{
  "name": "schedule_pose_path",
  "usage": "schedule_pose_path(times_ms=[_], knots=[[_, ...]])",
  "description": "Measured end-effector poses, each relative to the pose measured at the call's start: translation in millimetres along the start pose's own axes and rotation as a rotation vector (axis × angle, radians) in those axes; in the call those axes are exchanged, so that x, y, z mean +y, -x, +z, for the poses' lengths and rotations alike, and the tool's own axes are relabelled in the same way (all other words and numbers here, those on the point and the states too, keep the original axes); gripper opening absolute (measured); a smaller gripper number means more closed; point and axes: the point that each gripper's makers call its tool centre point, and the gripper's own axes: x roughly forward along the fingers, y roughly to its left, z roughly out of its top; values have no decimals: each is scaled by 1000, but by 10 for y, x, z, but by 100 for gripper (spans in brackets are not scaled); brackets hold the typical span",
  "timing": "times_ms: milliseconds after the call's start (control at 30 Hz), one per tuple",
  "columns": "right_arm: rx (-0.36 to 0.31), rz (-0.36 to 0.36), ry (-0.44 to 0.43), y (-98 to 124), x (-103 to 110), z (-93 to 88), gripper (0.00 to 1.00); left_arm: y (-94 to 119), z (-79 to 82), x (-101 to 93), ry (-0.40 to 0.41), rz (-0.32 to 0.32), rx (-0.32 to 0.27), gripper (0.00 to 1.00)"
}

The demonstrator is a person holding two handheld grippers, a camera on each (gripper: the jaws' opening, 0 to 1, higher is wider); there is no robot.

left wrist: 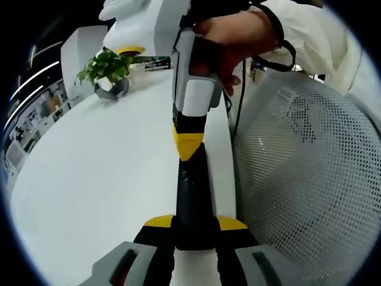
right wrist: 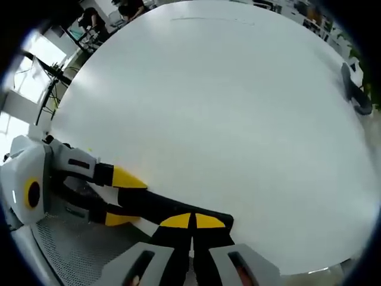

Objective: Press the specified remote control buttons in sequence, fully releasing each button before pressing the next.

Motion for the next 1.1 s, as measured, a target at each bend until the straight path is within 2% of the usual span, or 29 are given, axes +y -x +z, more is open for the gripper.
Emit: schedule_pose_path(times_ms=[533,800,900,933,1100], knots=[[37,-3,8,-51,-16,-3,0,-11,1,10,10,0,-7,25],[-4,-4,-33,-42,-24,-8,0,-10,2,12,4,2,-5,25],[-20,-19,-11,-33,-7,-9,0,-11,4,11,3,4,-3,25],[-30,-30,20,-21,7,-15,0,-12,4,12,5,4,-1,25],[-42,-36,18,-8,12,-14,0,-14,0,13,11,5,1,25]])
